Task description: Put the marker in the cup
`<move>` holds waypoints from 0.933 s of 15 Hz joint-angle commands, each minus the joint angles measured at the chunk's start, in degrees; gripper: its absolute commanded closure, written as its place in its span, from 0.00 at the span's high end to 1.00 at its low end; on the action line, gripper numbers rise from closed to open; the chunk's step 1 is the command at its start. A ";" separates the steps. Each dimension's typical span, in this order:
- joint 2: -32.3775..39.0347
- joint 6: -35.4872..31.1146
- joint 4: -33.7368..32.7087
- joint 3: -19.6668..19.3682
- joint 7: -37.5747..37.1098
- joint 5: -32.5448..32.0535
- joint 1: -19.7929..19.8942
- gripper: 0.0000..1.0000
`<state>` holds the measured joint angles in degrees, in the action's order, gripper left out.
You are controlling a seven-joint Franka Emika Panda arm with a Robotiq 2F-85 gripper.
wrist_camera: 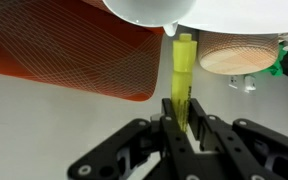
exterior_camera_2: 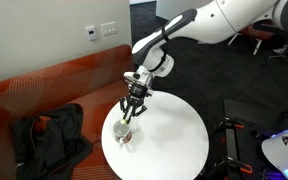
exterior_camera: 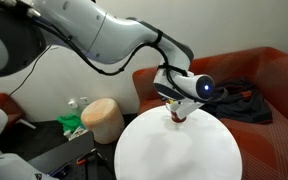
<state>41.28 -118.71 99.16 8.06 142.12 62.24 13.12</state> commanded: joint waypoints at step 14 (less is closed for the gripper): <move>8.56 2.09 -8.20 -0.67 4.78 2.74 -1.46 0.52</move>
<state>49.02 -118.44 92.65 8.06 145.00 63.54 12.08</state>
